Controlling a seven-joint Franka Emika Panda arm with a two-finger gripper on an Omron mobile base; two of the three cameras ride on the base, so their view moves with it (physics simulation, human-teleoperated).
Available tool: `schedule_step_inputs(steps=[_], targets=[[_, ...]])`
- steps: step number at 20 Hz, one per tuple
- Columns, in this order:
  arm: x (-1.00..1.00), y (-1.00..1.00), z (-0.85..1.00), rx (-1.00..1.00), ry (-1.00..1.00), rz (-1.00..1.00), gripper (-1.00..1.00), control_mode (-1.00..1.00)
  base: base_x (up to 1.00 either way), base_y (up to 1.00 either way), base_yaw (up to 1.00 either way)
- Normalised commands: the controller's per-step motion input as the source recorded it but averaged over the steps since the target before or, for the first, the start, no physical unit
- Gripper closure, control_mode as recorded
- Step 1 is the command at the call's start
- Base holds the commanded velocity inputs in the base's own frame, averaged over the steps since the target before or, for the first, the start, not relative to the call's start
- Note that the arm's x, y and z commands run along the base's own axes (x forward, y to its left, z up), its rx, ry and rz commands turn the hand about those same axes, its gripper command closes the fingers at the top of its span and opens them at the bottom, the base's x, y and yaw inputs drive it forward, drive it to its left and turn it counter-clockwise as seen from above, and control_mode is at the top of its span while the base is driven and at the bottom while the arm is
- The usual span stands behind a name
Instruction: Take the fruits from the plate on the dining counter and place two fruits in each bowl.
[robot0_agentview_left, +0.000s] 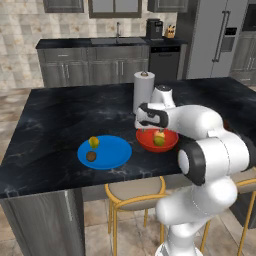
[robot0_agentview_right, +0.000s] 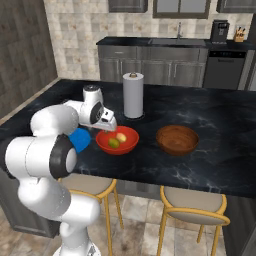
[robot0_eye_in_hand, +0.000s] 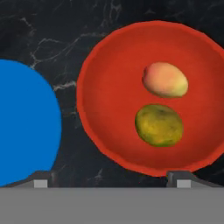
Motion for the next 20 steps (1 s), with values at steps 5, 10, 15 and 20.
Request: schedule_step_inputs(steps=[5,10,15,20], targets=[[-0.27,1.0,0.08,-0.02,0.0,0.01,-1.0,-1.0,0.0,0.0,0.0],[0.16,1.0,0.0,-0.02,0.0,0.0,-1.0,-1.0,0.0,0.0,0.0],[0.65,1.0,0.0,0.0,0.0,0.0,-1.0,-1.0,0.0,0.0,0.0],[0.28,0.9,-0.06,0.0,0.01,0.0,-1.0,-1.0,0.0,0.0,0.0]])
